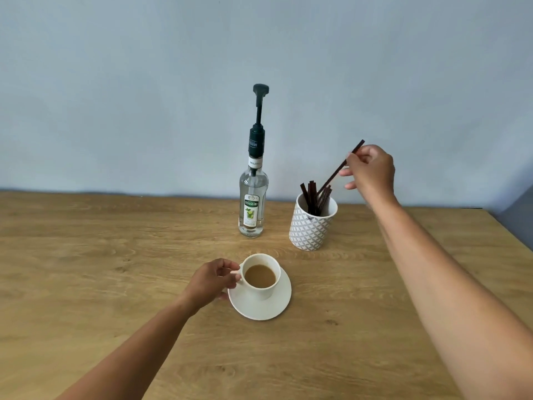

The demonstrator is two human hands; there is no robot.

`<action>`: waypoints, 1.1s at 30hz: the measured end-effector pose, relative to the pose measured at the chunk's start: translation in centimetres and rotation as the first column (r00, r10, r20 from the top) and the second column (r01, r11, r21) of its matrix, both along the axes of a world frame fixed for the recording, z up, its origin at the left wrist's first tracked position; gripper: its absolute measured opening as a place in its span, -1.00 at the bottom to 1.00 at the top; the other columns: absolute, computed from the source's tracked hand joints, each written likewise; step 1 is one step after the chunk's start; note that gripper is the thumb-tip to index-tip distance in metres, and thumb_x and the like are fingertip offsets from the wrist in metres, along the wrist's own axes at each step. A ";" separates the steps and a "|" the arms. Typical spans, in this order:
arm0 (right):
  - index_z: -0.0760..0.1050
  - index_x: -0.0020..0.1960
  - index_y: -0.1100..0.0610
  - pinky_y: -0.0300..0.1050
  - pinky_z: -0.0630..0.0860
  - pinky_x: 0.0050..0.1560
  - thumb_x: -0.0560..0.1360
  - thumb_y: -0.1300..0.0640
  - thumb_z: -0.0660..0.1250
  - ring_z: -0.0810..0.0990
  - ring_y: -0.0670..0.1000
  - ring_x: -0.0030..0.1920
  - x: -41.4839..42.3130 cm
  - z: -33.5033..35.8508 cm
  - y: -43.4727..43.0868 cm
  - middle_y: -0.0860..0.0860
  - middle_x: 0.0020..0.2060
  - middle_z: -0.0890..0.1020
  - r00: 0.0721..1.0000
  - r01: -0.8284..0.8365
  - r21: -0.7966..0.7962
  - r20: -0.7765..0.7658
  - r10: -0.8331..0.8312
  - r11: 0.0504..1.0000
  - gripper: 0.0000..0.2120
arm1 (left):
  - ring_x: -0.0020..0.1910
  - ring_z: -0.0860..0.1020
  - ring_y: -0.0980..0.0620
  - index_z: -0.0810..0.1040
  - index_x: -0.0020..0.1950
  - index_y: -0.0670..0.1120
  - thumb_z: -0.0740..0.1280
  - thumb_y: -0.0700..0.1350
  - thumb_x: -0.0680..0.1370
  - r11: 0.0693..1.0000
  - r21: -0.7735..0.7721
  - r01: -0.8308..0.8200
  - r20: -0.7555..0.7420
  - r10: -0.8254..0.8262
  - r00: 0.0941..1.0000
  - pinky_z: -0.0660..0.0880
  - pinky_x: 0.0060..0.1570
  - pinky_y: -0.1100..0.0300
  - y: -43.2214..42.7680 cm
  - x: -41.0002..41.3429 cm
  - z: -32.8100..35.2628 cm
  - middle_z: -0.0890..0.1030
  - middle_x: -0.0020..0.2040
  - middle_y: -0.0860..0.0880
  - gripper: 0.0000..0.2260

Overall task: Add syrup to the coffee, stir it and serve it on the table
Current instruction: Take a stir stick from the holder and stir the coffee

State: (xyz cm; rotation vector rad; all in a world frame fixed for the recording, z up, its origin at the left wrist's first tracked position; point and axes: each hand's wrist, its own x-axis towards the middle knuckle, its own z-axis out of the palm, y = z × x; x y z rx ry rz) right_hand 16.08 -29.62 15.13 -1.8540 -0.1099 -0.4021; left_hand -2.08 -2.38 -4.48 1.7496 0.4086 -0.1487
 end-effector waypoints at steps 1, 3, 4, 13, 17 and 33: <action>0.52 -0.03 0.14 -0.16 0.56 -0.53 0.52 0.14 0.30 0.73 -0.02 -0.27 -0.8 0.5 -0.2 0.10 -0.15 0.66 1.000 -0.017 0.052 0.026 0.015 0.999 -0.92 | -0.14 0.67 0.00 0.62 0.08 -0.06 0.46 -0.18 0.52 1.000 -0.002 0.000 0.003 0.000 1.000 0.63 -0.26 0.13 -0.1 -0.1 0.1 0.69 -0.09 -0.09 -0.85; 0.50 -0.06 0.09 -0.18 0.53 -0.55 0.53 0.15 0.28 0.72 0.00 -0.28 -2.6 0.9 -0.1 0.07 -0.22 0.62 0.996 -0.066 0.140 0.060 0.058 0.988 -0.96 | -0.15 0.65 0.01 0.63 0.10 -0.10 0.44 -0.23 0.52 1.000 -0.002 -0.001 0.009 0.001 1.000 0.61 -0.29 0.15 -0.5 -0.2 0.3 0.69 -0.08 -0.12 -0.83; 0.49 -0.08 0.05 -0.19 0.52 -0.57 0.54 0.15 0.27 0.72 0.01 -0.30 -3.5 0.7 0.2 0.06 -0.25 0.61 0.994 -0.098 0.165 0.065 0.088 0.981 -0.95 | -0.16 0.64 0.01 0.63 0.10 -0.12 0.43 -0.24 0.53 1.000 0.003 -0.005 0.013 0.005 1.000 0.59 -0.29 0.15 -0.6 -0.3 0.4 0.69 -0.09 -0.12 -0.84; 0.40 -0.08 -0.07 -0.01 0.62 -0.45 0.61 0.18 0.22 0.70 -0.05 -0.28 -11.0 -9.3 4.4 0.08 -0.12 0.66 0.944 -0.325 -0.151 -0.116 0.310 0.934 -0.83 | -0.21 0.64 0.02 0.66 0.05 -0.13 0.43 -0.24 0.53 0.997 0.063 -0.049 0.030 0.047 0.998 0.55 -0.31 0.17 -1.0 -0.5 0.3 0.71 -0.12 -0.12 -0.88; 0.40 -0.06 -0.06 0.07 0.65 -0.18 0.58 0.19 0.28 0.69 -0.08 -0.23 -12.5 -12.3 5.3 0.00 -0.17 0.68 0.930 -0.366 -0.334 -0.126 0.344 0.869 -0.84 | -0.21 0.67 0.02 0.67 0.00 -0.07 0.44 -0.21 0.52 0.990 0.136 -0.047 0.052 0.040 0.998 0.58 -0.29 0.17 -1.0 -0.5 0.2 0.72 -0.13 -0.07 -0.90; 0.57 -0.07 0.00 -0.14 0.55 -0.21 0.51 0.16 0.39 0.65 -0.08 -0.22 -14.4 -15.7 6.3 -0.10 -0.20 0.71 0.908 -0.401 -0.537 -0.128 0.399 0.742 -0.93 | -0.25 0.69 0.17 0.62 -0.09 0.11 0.45 -0.11 0.51 0.973 0.231 -0.020 0.046 0.010 0.999 0.58 -0.25 0.21 -0.8 -0.3 -0.1 0.69 -0.15 0.11 -0.89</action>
